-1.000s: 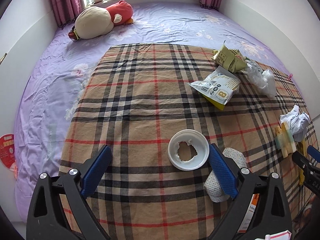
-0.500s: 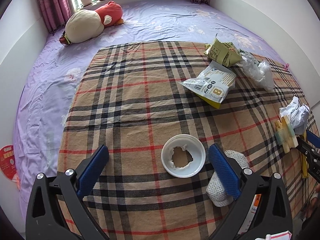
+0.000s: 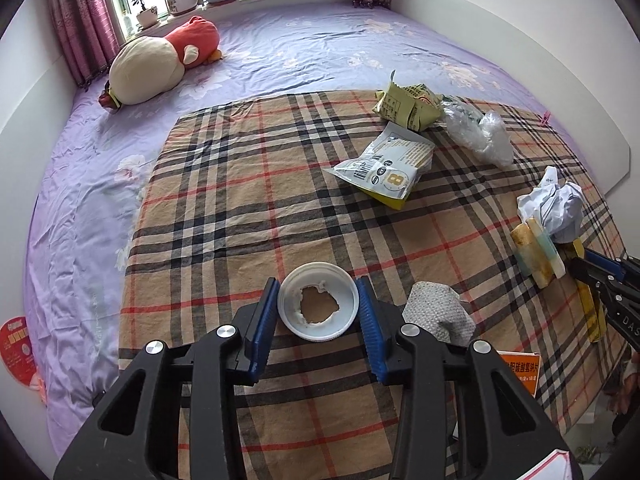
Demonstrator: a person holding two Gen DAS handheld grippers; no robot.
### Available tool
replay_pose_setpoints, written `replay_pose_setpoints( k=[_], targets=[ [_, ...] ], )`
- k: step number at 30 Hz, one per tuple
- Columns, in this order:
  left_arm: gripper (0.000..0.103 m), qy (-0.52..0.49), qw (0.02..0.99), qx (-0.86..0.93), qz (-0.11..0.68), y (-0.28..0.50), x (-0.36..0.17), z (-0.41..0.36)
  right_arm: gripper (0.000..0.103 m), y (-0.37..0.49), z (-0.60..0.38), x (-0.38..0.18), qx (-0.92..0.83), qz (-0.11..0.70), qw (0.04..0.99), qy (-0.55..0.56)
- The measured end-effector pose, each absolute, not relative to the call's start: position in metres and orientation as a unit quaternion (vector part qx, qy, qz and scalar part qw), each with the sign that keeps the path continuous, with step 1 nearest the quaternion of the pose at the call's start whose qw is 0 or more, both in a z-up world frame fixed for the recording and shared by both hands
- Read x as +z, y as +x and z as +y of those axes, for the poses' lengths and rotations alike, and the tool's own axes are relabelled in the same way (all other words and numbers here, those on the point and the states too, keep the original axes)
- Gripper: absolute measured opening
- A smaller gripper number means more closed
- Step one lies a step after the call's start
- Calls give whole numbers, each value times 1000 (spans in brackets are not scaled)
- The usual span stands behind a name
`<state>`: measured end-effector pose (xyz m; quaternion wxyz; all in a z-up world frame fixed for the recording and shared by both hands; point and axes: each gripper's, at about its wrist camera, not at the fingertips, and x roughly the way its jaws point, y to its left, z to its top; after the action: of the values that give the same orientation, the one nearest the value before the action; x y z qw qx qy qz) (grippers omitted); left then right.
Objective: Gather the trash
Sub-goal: 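Close the right tool on the yellow box while the left tool grasps the white cup, then carry the yellow box and white cup over the yellow bucket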
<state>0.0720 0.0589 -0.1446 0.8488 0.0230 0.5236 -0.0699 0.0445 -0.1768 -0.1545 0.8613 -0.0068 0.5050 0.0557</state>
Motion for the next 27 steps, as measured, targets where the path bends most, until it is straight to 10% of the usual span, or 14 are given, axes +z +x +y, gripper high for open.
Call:
replay_pose_setpoints(
  k=[27],
  targets=[
    [39,48,848,-236,472,52,-62,-32,18,-18,-260,-105,15,464,878,116]
  ],
)
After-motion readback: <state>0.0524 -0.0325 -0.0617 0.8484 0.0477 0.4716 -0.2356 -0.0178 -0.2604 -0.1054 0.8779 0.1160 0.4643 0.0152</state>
